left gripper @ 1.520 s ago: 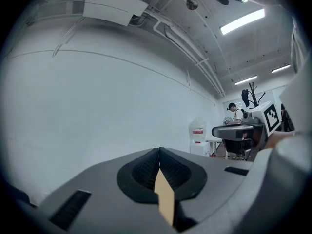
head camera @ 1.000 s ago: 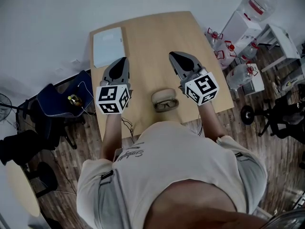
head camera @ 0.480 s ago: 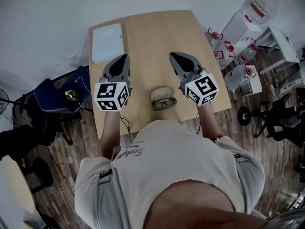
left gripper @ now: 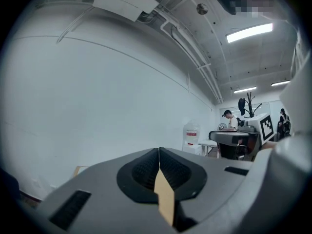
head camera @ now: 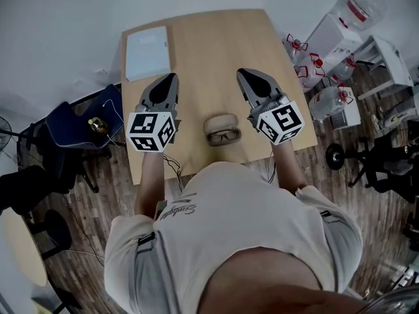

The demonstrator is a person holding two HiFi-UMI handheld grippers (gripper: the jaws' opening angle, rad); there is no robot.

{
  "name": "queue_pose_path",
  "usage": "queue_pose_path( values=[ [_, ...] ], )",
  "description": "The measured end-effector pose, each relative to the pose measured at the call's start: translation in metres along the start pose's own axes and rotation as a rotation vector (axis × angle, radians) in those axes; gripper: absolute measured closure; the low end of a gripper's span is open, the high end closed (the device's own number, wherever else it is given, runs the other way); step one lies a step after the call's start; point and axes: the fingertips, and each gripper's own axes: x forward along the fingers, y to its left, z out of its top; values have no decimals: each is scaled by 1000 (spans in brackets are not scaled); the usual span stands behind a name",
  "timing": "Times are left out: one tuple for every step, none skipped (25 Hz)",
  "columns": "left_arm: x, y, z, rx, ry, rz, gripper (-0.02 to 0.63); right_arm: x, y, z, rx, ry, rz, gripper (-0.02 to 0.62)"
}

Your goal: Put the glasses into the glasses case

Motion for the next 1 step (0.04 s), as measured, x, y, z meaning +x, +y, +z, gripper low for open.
queue_pose_path(
  values=[
    [0, 0, 0, -3, 1, -3, 591, 0, 0, 1, 7, -7, 4, 600]
  ],
)
